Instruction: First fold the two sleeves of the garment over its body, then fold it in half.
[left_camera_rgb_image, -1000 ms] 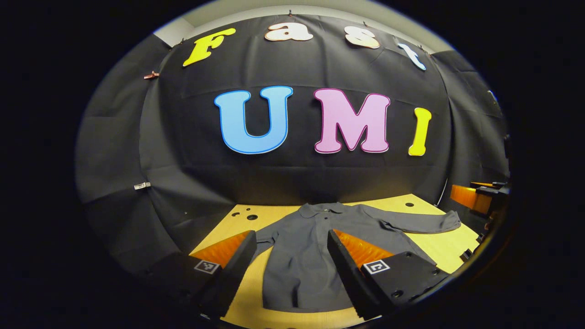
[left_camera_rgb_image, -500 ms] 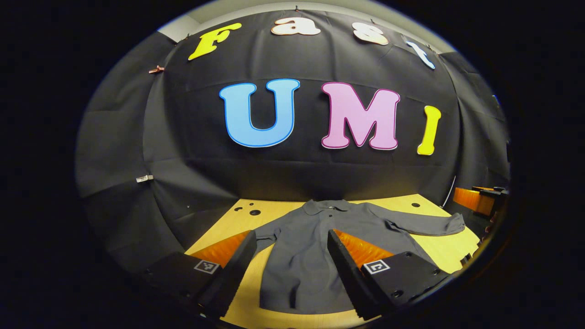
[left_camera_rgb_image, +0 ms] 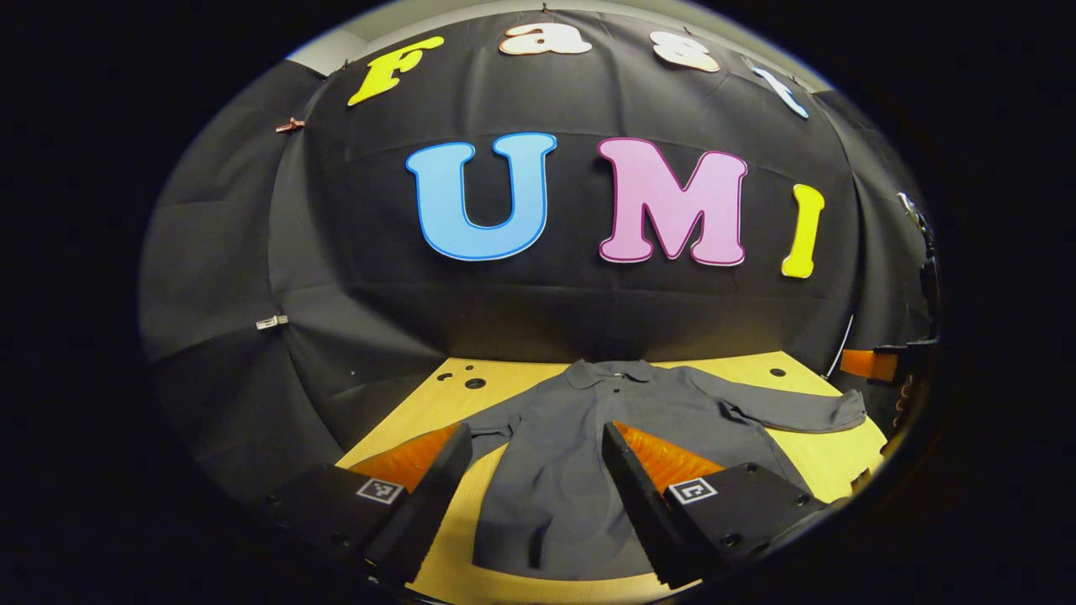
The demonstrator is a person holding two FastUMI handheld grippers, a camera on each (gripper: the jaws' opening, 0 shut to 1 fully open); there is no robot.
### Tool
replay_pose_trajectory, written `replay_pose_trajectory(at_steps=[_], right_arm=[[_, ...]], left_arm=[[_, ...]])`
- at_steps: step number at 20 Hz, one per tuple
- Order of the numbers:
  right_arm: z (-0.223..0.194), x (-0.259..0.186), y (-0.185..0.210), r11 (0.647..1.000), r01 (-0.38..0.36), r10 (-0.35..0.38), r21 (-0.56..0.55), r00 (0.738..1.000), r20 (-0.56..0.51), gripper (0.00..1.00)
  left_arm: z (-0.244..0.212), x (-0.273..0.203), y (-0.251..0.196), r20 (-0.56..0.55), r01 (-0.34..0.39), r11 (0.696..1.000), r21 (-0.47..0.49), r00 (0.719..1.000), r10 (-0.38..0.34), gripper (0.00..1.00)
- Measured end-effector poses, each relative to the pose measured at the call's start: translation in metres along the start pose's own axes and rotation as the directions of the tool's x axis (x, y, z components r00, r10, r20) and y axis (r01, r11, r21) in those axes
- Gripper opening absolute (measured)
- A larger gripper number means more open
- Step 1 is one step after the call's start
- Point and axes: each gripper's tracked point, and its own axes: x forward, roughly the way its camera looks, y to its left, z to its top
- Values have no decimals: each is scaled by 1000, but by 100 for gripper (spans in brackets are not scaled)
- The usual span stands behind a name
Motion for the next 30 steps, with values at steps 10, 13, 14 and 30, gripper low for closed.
replay_pose_trajectory(at_steps=[10,13,14,30], right_arm=[[-32,63,-120,978,200,-190,61,971,-143,98],[-46,84,-158,961,267,-249,68,947,-202,98],[-53,90,-171,954,292,-270,74,937,-221,98],[-167,167,-288,857,505,-365,107,739,-566,99]], left_arm=[[-18,20,-15,-61,-32,999,10,998,33,98],[-27,28,-21,-96,-32,999,17,995,33,98],[-30,30,-22,-112,-34,999,18,993,36,98],[-72,42,-13,-278,-146,989,2,950,140,98]])
